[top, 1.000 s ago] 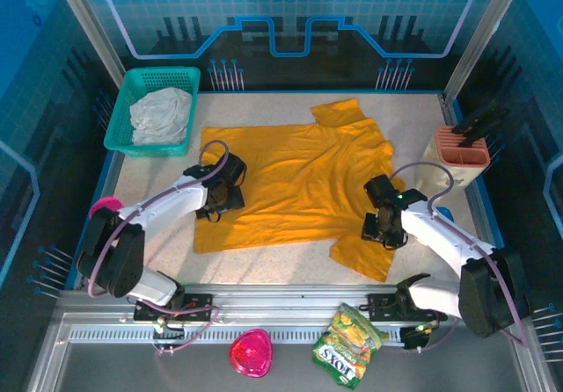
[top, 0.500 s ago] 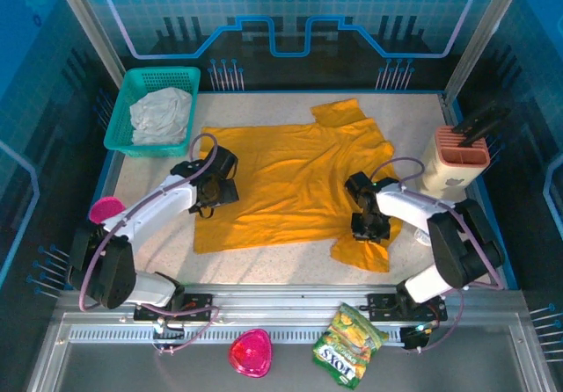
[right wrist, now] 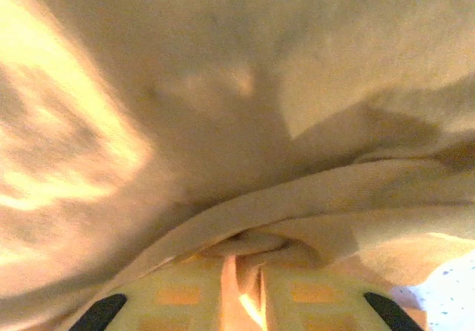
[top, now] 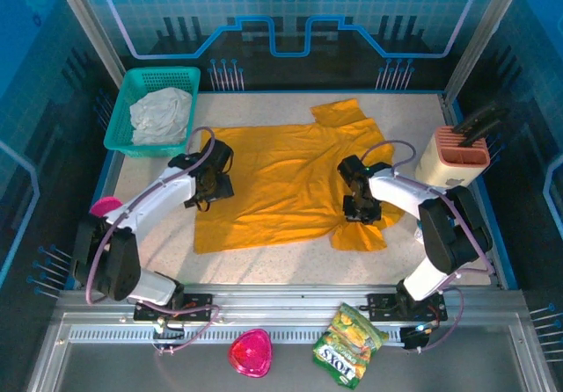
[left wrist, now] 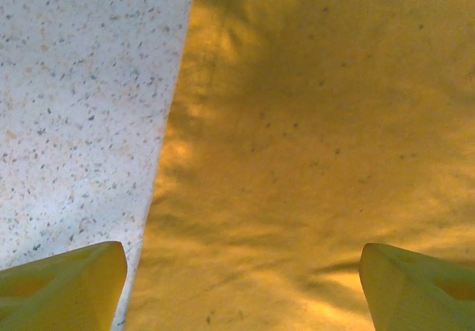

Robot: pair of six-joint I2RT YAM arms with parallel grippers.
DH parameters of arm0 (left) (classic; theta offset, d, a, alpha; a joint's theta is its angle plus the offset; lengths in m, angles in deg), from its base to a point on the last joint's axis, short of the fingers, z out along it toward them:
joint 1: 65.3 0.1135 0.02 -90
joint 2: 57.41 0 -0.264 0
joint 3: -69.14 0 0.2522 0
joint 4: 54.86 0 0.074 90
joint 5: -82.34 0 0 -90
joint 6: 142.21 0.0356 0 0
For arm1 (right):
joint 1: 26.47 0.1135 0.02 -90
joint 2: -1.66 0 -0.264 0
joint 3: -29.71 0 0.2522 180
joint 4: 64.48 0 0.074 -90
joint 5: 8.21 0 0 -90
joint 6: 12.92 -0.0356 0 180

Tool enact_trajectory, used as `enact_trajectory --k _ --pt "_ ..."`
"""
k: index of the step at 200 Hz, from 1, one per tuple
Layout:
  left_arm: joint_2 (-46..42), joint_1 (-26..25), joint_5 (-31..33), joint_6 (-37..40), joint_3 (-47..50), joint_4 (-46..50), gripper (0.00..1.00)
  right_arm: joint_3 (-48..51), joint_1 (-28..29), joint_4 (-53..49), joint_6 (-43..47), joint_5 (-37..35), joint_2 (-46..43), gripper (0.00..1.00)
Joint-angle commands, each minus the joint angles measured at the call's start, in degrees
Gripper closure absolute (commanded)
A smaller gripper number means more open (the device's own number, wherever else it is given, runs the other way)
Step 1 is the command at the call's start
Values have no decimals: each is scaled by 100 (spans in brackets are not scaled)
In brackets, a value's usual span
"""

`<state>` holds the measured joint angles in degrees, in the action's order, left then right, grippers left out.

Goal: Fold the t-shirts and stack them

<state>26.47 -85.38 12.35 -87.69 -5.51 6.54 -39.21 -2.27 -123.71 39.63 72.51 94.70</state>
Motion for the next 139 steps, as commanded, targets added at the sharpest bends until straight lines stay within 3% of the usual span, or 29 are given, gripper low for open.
enact_trajectory --k 1,37,65,100,139 --pt "438 21 178 257 -495 -75 17 -341 -31 -288 288 165 -142 62" --pt "1583 38 314 497 -1763 -127 20 -1087 -119 -963 652 -47 -598 49" --pt "2470 147 307 603 -2823 -1 22 -1856 -633 -879 1108 144 -308 52" --pt "2804 313 276 567 -3386 -51 22 -3188 -1377 -288 1583 939 1249 61" --pt "3006 558 131 562 -3657 -161 22 -5494 -1672 -347 1742 1282 3408 66"
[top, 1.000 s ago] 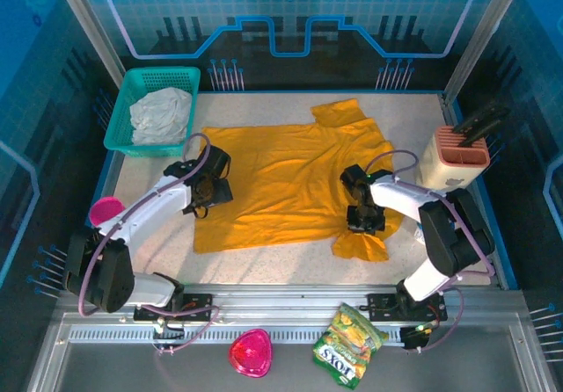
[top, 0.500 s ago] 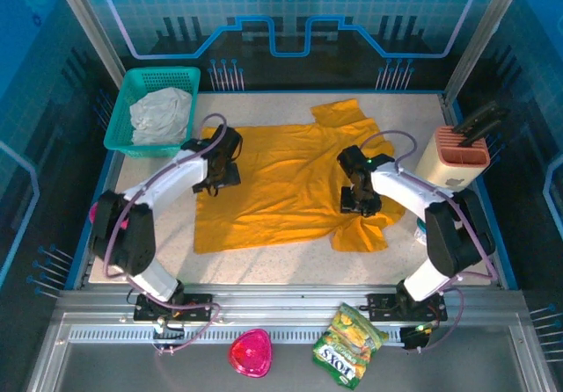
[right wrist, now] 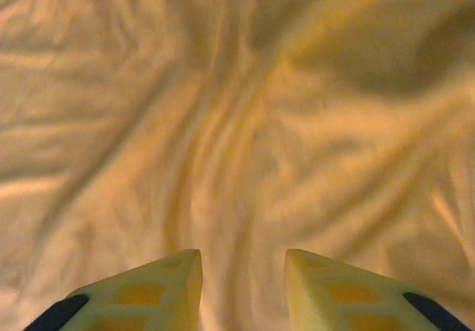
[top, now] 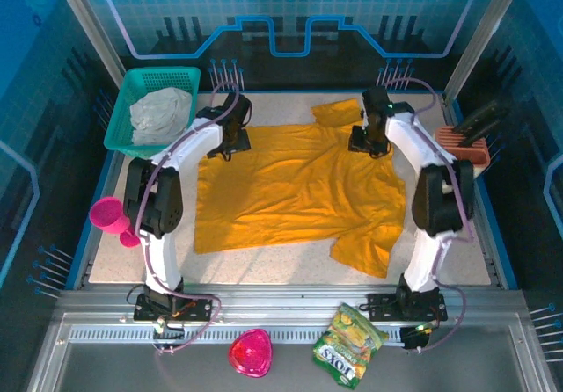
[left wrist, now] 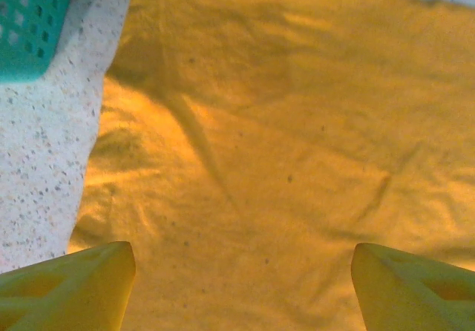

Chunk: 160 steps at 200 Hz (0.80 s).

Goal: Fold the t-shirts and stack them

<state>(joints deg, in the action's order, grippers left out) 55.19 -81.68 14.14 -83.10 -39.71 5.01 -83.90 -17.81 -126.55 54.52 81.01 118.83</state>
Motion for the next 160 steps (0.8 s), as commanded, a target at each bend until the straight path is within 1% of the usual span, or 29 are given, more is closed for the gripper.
enact_trajectory --k 1,26,40,48,73,87,127,145,160 --pt "141 193 -55 102 -237 -11 22 -1052 -123 -72 249 444 1042 66" --pt "294 341 -163 140 -401 -50 22 -2399 -284 -470 54 568 2181 70" --pt "446 422 -222 183 -578 -7 22 -2847 -387 -663 -164 562 2553 73" --pt "567 463 -255 204 -682 16 22 -2928 -444 -716 -301 509 2690 76" --pt "984 578 -325 284 -1142 137 22 -2813 -647 -818 -652 341 2829 82" --pt "1302 625 -333 354 -1541 269 22 -2574 -735 -796 -733 276 2756 83" --pt "2372 779 -169 446 -3090 962 24 -1888 -890 -608 -724 241 2348 83" --pt "2877 888 -168 427 -3833 1213 25 -1766 -902 -547 -690 303 2265 83" --pt "3317 960 -264 426 -4493 1477 30 -1774 -902 -547 -670 409 2274 83"
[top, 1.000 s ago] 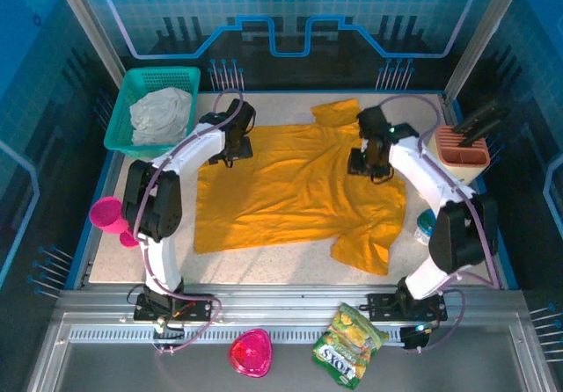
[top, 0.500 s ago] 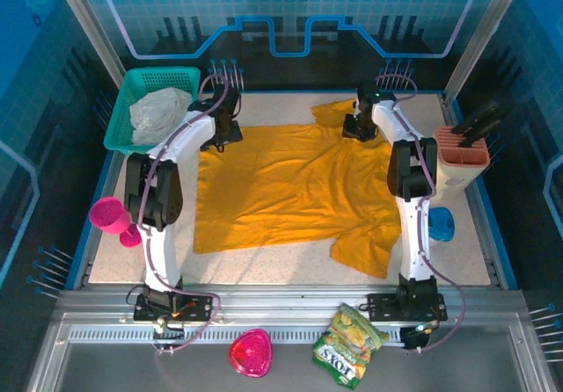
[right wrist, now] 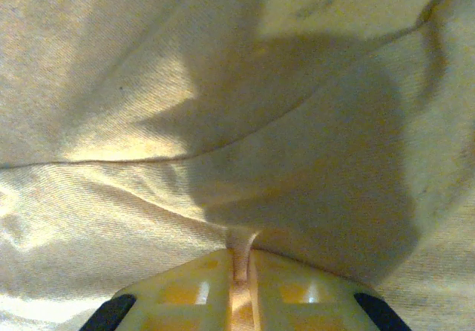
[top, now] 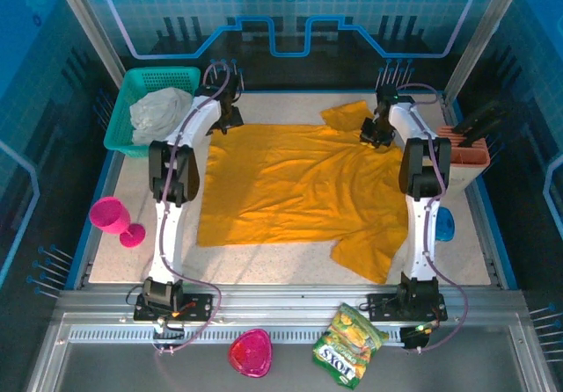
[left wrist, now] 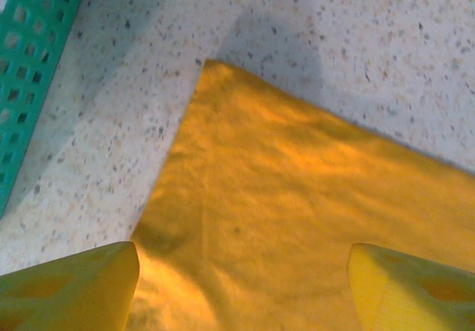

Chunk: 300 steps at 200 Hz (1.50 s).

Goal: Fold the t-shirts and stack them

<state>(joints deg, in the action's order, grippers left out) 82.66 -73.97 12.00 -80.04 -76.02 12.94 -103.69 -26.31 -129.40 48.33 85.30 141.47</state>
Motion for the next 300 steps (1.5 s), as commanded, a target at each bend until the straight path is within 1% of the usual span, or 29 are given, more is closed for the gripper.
enact_trajectory --k 1,13,29,61,96,118,131,151,157,181,191,203,214,241,257,273,291,300 --pt "598 193 -59 120 -911 694 30 199 -52 -263 -52 -14 10 83" --pt "905 248 -157 153 -1341 859 35 199 -51 -272 -36 36 17 84" --pt "1149 303 -210 187 -1670 978 37 203 -43 -290 -12 66 11 84" --pt "1300 425 -326 226 -1679 882 40 254 -25 -314 62 93 -24 84" --pt "1549 506 -830 274 -1804 765 44 439 -2 -252 98 150 -117 85" --pt "1806 515 -1000 276 -1977 798 44 576 19 -202 107 201 -181 86" --pt "1939 540 -1059 247 -2246 950 44 648 27 -165 107 242 -223 87" --pt "1969 585 -1190 161 -2247 920 44 754 63 -118 107 311 -286 87" --pt "1981 598 -1259 131 -2250 932 47 787 71 -106 103 324 -309 87" --pt "2038 588 -1458 50 -2215 1111 67 912 98 -55 98 369 -420 87" --pt "1997 530 -1380 92 -2209 1218 75 982 100 -22 96 400 -475 88" --pt "1923 477 -1505 107 -2057 1283 86 1074 98 4 107 424 -560 88" --pt "1769 401 -1626 143 -1778 1263 91 1166 100 30 123 408 -623 88" --pt "1065 64 -1475 297 -614 1003 93 1441 89 142 135 389 -931 88" --pt "559 -85 -1387 273 208 666 91 1574 72 209 142 418 -1023 88" --pt "187 -134 -1326 210 747 418 90 1679 67 262 130 454 -1093 88" --pt "-64 -136 -1153 197 1054 326 100 1766 54 314 132 510 -1178 88" --pt "-209 -144 -1054 191 1217 274 100 1799 57 325 141 535 -1222 88"
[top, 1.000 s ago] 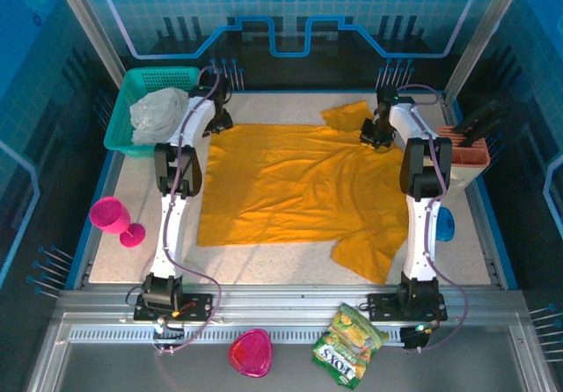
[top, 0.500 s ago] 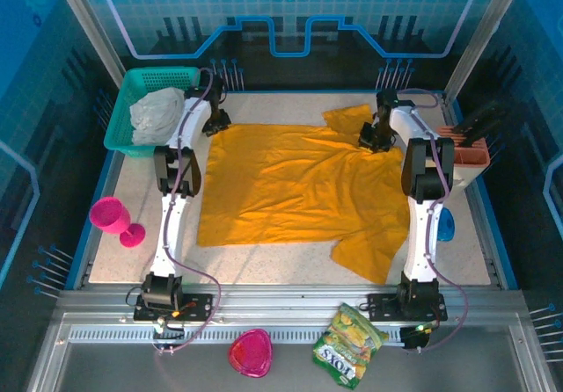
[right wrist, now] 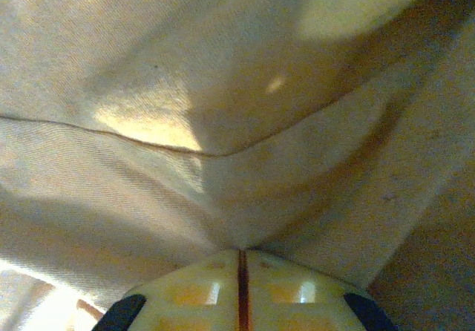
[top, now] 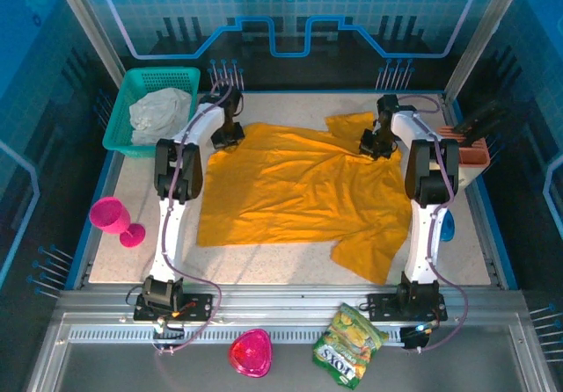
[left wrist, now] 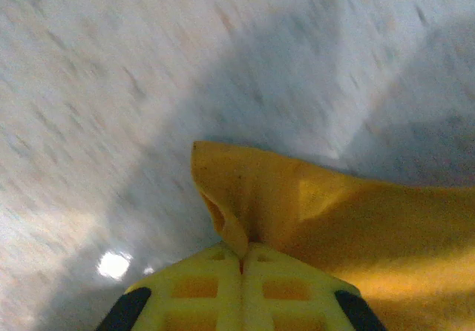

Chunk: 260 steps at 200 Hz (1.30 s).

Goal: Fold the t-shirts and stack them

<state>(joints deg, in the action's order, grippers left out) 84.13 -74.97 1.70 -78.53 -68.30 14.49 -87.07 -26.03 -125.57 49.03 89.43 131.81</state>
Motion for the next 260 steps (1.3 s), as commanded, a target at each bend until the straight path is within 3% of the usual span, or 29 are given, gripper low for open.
enact_trajectory --k 1,61,92,136,158,195,239,260 --pt "-377 -43 -15 40 469 110 100 135 27 -57 71 123 -263 88" --pt "-1988 -52 391 -57 1972 -582 100 -538 -77 -183 648 20 -454 53" --pt "-2200 -52 154 -31 2118 -778 100 -1894 -172 -639 974 23 270 49" --pt "-2032 -82 -77 -46 2061 -905 100 -4487 -197 -1610 1384 -279 2043 42" --pt "-1975 -96 -135 -40 2061 -936 100 -4942 -294 -1697 1385 -368 2455 39" --pt "-2000 -96 -172 -68 2145 -993 100 -4353 -368 -1525 1294 -190 2392 51" --pt "-2138 -103 -207 -118 2345 -1081 100 -3081 -223 -1092 1141 -111 1737 100" --pt "-2251 -101 -185 -125 2482 -1126 100 -2324 -103 -776 1029 -141 1152 100"
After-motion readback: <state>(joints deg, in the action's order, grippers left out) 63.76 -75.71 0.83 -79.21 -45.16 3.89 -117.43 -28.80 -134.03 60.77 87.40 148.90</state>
